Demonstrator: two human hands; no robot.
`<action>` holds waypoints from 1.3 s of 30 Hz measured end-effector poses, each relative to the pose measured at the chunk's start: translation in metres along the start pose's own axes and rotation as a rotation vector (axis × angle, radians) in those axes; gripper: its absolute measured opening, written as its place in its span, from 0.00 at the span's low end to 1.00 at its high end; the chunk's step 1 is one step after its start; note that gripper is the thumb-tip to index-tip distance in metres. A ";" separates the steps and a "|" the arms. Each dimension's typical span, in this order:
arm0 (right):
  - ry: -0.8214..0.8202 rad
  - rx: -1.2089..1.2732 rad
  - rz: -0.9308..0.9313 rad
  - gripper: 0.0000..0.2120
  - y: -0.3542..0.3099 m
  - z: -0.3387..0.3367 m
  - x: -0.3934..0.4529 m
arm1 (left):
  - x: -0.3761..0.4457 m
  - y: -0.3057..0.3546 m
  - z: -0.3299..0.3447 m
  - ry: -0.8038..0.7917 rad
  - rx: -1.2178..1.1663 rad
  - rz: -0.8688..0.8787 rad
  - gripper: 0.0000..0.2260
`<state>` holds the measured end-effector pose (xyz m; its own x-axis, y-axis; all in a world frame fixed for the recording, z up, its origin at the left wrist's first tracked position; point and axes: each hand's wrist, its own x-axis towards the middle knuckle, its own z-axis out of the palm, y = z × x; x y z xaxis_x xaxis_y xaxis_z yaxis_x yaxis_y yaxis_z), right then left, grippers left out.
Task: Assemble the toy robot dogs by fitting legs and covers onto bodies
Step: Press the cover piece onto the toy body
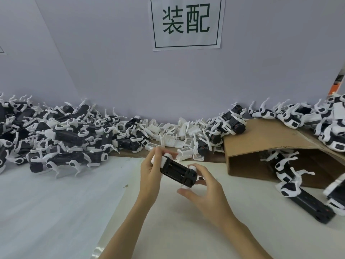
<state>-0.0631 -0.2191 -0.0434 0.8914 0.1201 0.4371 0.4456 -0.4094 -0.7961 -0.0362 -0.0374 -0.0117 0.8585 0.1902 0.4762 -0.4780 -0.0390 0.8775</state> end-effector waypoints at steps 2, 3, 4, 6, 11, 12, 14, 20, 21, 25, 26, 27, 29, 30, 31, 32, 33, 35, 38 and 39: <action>0.038 -0.085 -0.119 0.34 -0.002 0.001 0.000 | 0.002 0.001 -0.001 0.052 -0.143 -0.150 0.29; 0.046 -0.125 -0.205 0.34 -0.004 0.003 -0.001 | 0.003 0.001 -0.003 0.100 -0.252 -0.215 0.32; 0.049 -0.167 -0.290 0.34 -0.007 0.007 -0.002 | 0.003 0.000 -0.004 0.145 -0.360 -0.255 0.34; 0.052 -0.248 -0.404 0.35 -0.014 0.014 -0.001 | 0.005 -0.001 -0.011 0.204 -0.544 -0.301 0.34; -0.022 -0.066 -0.357 0.29 -0.021 0.025 0.004 | 0.011 -0.005 -0.027 0.311 -0.739 -0.380 0.32; 0.017 0.047 -0.307 0.24 -0.020 0.027 0.008 | 0.013 -0.005 -0.029 0.339 -0.762 -0.385 0.32; 0.128 0.096 -0.189 0.17 -0.012 0.032 0.031 | 0.016 -0.008 -0.032 0.373 -0.799 -0.395 0.31; -0.217 -0.642 0.024 0.37 0.033 0.021 0.111 | 0.020 -0.010 -0.033 0.410 -0.898 -0.448 0.28; -0.233 -0.738 -0.014 0.36 0.039 0.022 0.114 | 0.020 -0.011 -0.032 0.417 -0.905 -0.460 0.28; -0.153 -0.853 -0.107 0.13 0.047 0.030 0.118 | 0.019 -0.009 -0.030 0.414 -0.884 -0.508 0.28; -0.119 -0.814 -0.108 0.08 0.046 0.030 0.118 | 0.019 -0.009 -0.030 0.416 -0.872 -0.514 0.28; -0.083 -0.742 -0.099 0.07 0.044 0.030 0.116 | 0.019 -0.008 -0.029 0.417 -0.858 -0.517 0.28; -0.027 -0.559 -0.053 0.05 0.038 0.025 0.108 | 0.018 -0.008 -0.028 0.412 -0.810 -0.525 0.28; -0.007 -0.486 -0.038 0.04 0.035 0.021 0.100 | 0.018 -0.008 -0.028 0.399 -0.768 -0.537 0.28; 0.007 -0.439 -0.034 0.03 0.032 0.016 0.091 | 0.019 -0.007 -0.027 0.376 -0.720 -0.560 0.28; 0.022 -0.397 -0.032 0.03 0.031 0.010 0.082 | 0.019 -0.005 -0.026 0.346 -0.672 -0.588 0.28; 0.034 -0.346 -0.024 0.03 0.030 0.003 0.072 | 0.019 -0.004 -0.023 0.318 -0.627 -0.614 0.28; 0.056 -0.230 0.003 0.03 0.028 -0.011 0.053 | 0.015 -0.003 -0.017 0.269 -0.551 -0.642 0.27; 0.099 -0.054 0.044 0.04 0.022 -0.026 0.028 | 0.010 -0.001 -0.007 0.209 -0.486 -0.653 0.27; 0.123 -0.007 0.058 0.04 0.021 -0.029 0.022 | 0.009 -0.001 -0.005 0.195 -0.468 -0.653 0.27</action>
<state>-0.0360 -0.2510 -0.0387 0.8983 -0.0153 0.4391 0.3931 -0.4185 -0.8187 -0.0293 -0.0312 -0.0086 0.9632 0.2019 -0.1776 0.0410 0.5425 0.8390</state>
